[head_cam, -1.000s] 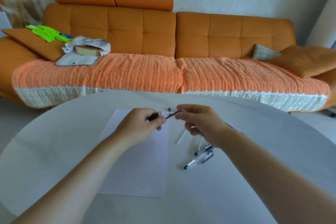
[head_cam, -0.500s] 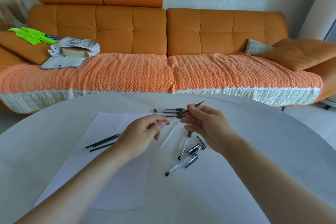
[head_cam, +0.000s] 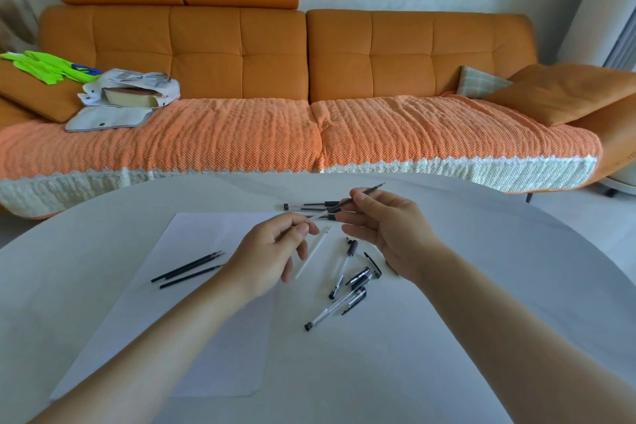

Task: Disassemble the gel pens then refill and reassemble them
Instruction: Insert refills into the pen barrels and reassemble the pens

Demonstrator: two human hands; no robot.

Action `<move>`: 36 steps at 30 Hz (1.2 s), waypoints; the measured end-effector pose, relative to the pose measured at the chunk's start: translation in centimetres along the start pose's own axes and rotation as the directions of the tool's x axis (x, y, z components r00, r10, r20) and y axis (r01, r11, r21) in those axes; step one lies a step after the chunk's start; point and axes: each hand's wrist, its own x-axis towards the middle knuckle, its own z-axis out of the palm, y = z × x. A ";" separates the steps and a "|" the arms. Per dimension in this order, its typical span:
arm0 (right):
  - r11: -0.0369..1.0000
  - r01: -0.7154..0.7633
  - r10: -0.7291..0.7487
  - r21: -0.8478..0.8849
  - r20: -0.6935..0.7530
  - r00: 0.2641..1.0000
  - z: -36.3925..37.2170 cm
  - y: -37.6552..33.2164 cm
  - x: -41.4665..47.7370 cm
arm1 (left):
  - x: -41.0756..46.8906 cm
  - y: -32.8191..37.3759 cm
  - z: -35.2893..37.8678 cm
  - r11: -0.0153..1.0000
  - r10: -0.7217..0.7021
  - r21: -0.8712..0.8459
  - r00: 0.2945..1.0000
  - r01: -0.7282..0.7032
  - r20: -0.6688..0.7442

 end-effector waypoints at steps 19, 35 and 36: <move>0.971 0.107 -0.076 -0.215 0.147 0.986 0.1 -0.2 0.0 | 0.2 0.1 -0.1 0.997 -0.080 -0.001 0.997 0.080 0.008; -0.252 0.022 -0.142 -0.967 0.060 0.988 -0.3 2.4 3.2 | 0.4 -0.4 1.2 0.996 -0.062 -0.072 0.991 0.053 -0.117; -0.269 0.018 -0.155 -0.963 0.062 0.986 -0.2 2.6 3.3 | 0.4 -0.5 1.1 0.998 -0.053 -0.037 0.991 0.049 -0.122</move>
